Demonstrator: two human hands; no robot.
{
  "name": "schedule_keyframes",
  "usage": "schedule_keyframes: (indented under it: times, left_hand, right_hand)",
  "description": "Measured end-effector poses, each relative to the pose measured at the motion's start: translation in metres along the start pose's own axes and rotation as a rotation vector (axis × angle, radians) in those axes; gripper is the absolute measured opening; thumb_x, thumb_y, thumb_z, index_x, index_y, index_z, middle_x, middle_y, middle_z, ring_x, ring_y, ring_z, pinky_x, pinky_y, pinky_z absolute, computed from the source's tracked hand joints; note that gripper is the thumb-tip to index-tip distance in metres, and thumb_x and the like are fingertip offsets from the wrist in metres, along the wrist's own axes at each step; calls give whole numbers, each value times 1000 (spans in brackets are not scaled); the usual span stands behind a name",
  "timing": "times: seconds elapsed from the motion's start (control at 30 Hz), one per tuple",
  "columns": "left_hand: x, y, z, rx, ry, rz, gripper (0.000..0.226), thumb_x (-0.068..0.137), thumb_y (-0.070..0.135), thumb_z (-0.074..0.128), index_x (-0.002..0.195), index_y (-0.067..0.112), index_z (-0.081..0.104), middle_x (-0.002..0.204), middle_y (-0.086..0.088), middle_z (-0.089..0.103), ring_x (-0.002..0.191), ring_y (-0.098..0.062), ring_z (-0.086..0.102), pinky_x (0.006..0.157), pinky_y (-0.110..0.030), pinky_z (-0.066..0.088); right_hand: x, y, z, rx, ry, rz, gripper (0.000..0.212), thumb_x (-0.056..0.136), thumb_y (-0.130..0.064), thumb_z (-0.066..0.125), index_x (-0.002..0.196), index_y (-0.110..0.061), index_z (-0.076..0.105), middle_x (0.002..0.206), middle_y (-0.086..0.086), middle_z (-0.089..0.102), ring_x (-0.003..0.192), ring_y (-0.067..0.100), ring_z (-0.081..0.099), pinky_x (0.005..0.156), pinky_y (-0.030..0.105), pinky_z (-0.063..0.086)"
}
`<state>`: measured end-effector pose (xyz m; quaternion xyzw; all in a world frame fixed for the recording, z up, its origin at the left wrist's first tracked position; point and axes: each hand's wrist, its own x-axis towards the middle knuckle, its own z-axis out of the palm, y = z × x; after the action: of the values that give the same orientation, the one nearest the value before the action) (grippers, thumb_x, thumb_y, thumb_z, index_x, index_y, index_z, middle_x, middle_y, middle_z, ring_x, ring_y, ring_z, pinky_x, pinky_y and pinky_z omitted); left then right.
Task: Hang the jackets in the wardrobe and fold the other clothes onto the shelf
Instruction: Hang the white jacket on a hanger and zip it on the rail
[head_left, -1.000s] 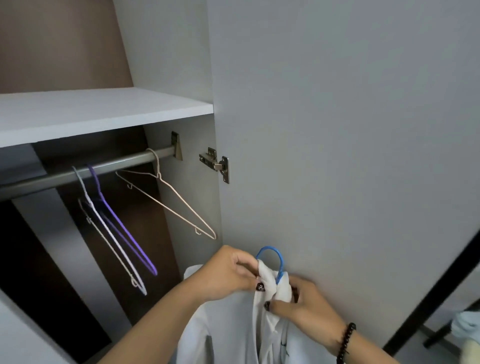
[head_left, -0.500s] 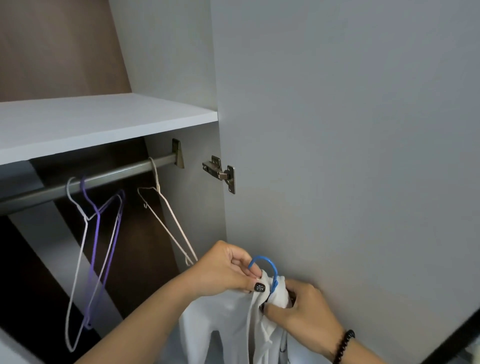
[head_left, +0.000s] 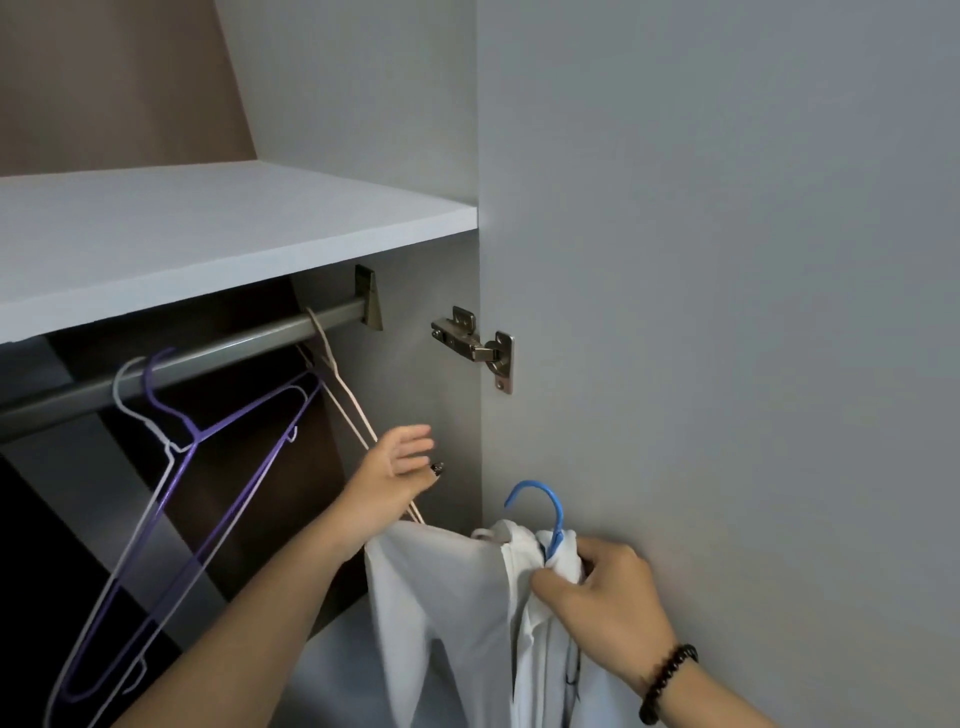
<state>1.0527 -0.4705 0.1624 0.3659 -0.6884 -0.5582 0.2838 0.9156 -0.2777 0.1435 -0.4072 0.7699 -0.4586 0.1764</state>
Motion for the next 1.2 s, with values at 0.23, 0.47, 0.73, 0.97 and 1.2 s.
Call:
schedule_keyframes:
  times: [0.23, 0.47, 0.73, 0.97, 1.2]
  left_hand:
    - [19, -34, -56, 95, 379, -90, 93, 86, 4, 68, 154, 24, 8, 156, -4, 29, 130, -21, 48, 102, -37, 44]
    - [52, -32, -57, 117, 341, -207, 77, 87, 28, 70, 146, 3, 29, 104, -2, 59, 119, -23, 54, 99, -29, 39]
    - [70, -45, -70, 176, 384, -204, 31, 98, 12, 45, 73, 1, 58, 66, -15, 59, 47, -24, 61, 50, -27, 53]
    - [43, -75, -96, 498, 722, -160, 39, 99, 34, 37, 83, 9, 62, 88, -19, 65, 79, -37, 59, 71, -38, 48]
    - [20, -87, -110, 118, 1038, -161, 37, 103, 17, 36, 96, -9, 63, 97, -29, 63, 90, -37, 58, 77, -38, 40]
  right_hand:
    - [38, -39, 29, 18, -24, -55, 28, 66, -24, 70, 51, -9, 53, 40, -10, 39, 41, 5, 35, 41, 14, 31]
    - [51, -56, 51, 17, -78, -96, 24, 67, -22, 71, 54, -7, 57, 43, -10, 43, 42, 3, 36, 41, 13, 31]
    - [47, -54, 42, 48, -157, -44, 37, 66, -18, 70, 41, -17, 43, 40, -11, 39, 38, 4, 31, 39, 13, 26]
    - [41, -56, 43, -5, -244, -64, 30, 65, -26, 70, 46, -17, 48, 45, -11, 43, 43, 2, 35, 43, 12, 29]
    - [38, -59, 46, -44, -374, -28, 39, 54, -42, 62, 75, -8, 67, 56, -10, 58, 52, 3, 46, 50, 13, 39]
